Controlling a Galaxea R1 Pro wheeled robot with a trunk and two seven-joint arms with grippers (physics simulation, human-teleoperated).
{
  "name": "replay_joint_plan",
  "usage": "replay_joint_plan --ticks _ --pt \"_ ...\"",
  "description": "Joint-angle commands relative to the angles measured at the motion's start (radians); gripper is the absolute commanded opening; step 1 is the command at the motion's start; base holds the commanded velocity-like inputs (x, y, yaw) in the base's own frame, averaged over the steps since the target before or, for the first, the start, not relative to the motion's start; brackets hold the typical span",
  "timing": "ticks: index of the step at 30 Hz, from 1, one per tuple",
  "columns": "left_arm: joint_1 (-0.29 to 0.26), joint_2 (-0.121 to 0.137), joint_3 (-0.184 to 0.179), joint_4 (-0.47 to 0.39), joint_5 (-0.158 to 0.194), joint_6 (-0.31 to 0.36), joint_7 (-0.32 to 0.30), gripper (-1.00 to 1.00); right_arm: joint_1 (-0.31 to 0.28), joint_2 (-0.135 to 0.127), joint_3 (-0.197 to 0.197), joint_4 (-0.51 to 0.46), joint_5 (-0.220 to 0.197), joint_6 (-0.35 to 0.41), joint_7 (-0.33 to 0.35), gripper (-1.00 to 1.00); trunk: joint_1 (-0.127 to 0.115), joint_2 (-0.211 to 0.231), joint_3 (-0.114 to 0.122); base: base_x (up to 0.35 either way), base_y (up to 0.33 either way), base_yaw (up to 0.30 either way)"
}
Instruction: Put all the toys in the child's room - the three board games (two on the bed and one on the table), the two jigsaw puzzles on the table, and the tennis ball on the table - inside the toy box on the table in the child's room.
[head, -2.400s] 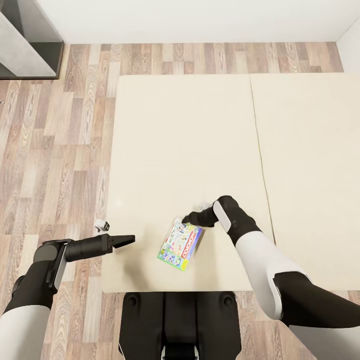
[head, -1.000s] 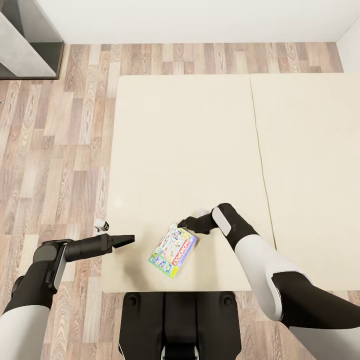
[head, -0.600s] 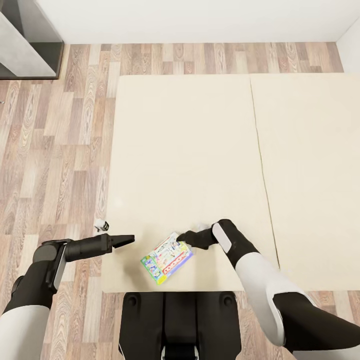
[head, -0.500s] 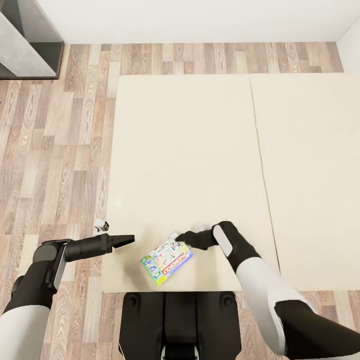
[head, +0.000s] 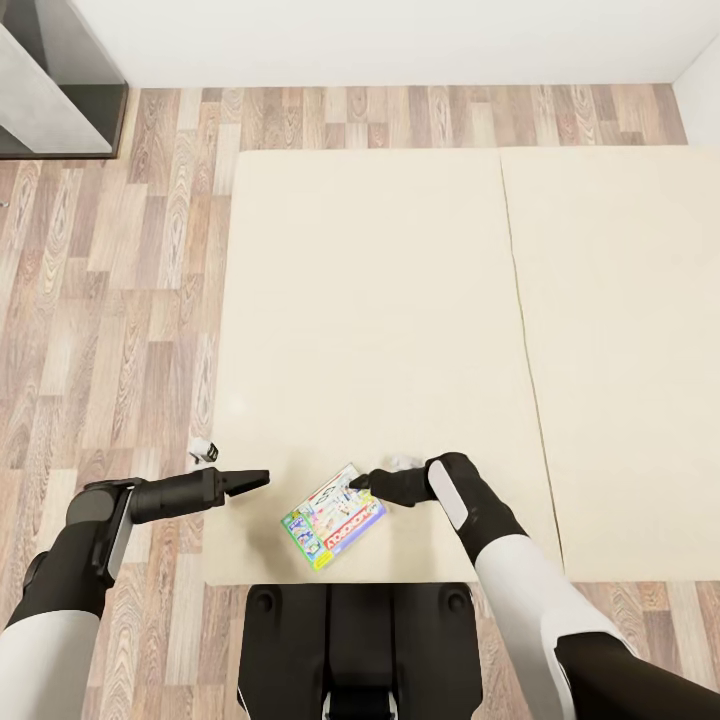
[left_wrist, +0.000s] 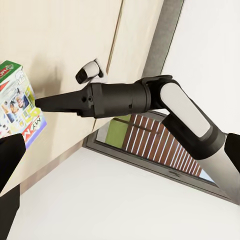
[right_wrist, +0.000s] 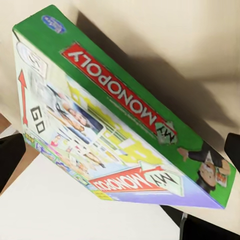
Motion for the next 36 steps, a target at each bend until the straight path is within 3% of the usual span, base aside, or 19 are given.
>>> replay_joint_plan --ticks 1,21,36 --pt "0.0 0.0 0.001 -0.001 -0.007 0.01 -0.007 1.0 0.0 0.0 0.0 -0.001 0.008 0.003 0.007 1.0 0.001 -0.002 -0.001 0.0 0.0 0.0" --pt "0.0 0.0 0.0 -0.001 -0.007 0.011 -0.007 1.0 0.001 0.0 -0.005 0.0 0.013 0.002 0.008 1.0 0.001 -0.002 -0.001 0.0 0.0 0.0" --pt "0.0 0.0 0.0 -0.001 -0.007 0.011 -0.007 1.0 0.001 0.0 -0.005 0.0 0.009 0.002 0.008 1.0 0.001 -0.002 0.019 0.0 0.0 0.0"
